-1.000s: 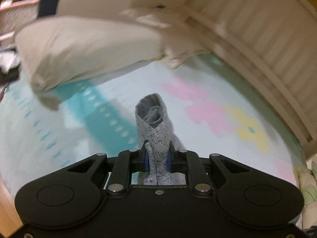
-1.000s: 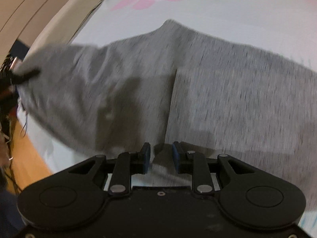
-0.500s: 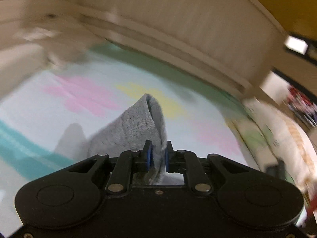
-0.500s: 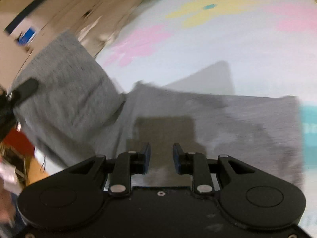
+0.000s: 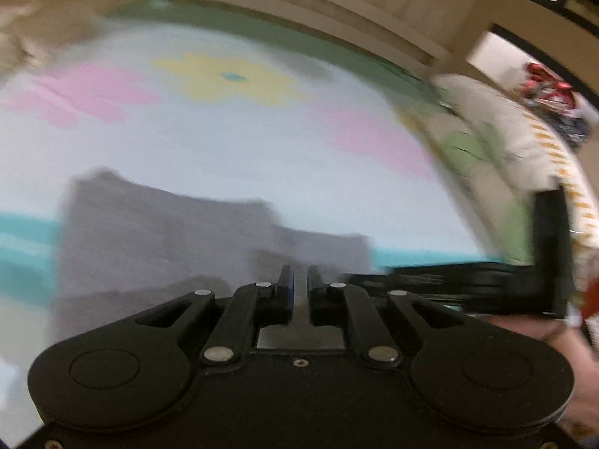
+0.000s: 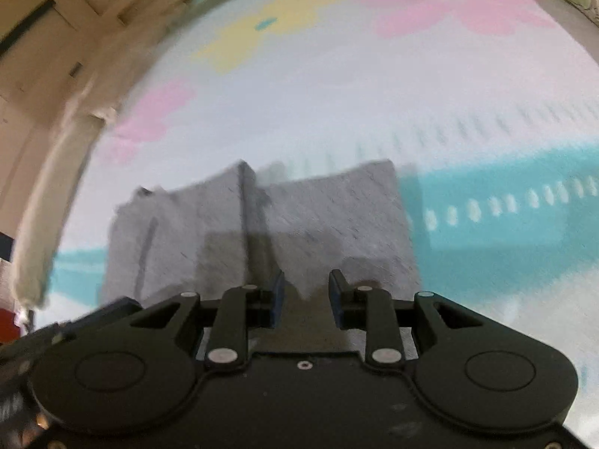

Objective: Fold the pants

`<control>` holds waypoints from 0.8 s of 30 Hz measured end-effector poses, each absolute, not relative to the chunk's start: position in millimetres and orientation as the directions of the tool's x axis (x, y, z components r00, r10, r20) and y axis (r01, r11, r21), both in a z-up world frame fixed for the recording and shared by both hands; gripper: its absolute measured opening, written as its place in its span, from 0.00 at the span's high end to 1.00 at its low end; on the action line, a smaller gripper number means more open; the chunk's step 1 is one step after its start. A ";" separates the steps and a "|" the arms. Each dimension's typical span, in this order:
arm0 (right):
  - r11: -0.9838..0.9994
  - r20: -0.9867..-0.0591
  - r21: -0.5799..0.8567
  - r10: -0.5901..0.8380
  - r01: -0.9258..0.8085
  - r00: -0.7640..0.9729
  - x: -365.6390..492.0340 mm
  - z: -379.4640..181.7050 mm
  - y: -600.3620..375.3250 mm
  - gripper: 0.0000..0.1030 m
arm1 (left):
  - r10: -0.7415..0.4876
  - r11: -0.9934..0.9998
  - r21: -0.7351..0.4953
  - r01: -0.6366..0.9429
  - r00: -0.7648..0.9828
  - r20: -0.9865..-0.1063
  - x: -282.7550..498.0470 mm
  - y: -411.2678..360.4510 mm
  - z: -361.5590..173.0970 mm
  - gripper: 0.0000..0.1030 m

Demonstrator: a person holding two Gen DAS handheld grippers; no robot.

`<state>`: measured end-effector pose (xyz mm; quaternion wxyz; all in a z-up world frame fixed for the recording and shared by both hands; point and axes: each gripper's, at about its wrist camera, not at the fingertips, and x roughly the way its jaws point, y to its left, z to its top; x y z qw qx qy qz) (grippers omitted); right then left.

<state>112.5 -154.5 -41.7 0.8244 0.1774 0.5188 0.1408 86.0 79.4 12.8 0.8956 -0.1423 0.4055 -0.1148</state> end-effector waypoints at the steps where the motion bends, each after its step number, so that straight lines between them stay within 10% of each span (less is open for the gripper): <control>1: 0.889 -0.794 0.454 0.434 -0.058 0.425 113.6 -40.7 -151.4 0.70 | -0.271 0.948 -0.312 0.058 0.655 -0.705 84.3 90.5 10.1 0.88; 5: 0.872 -0.788 0.484 0.472 -0.076 0.395 125.1 -47.5 -127.6 0.67 | -0.118 0.974 -0.209 -0.083 0.603 -0.789 88.5 129.7 -14.9 0.88; 24: 0.902 -0.839 0.427 0.423 -0.068 0.342 168.5 -80.4 -80.4 0.61 | -0.273 0.920 -0.371 -0.125 0.474 -0.837 89.9 169.0 -63.8 0.87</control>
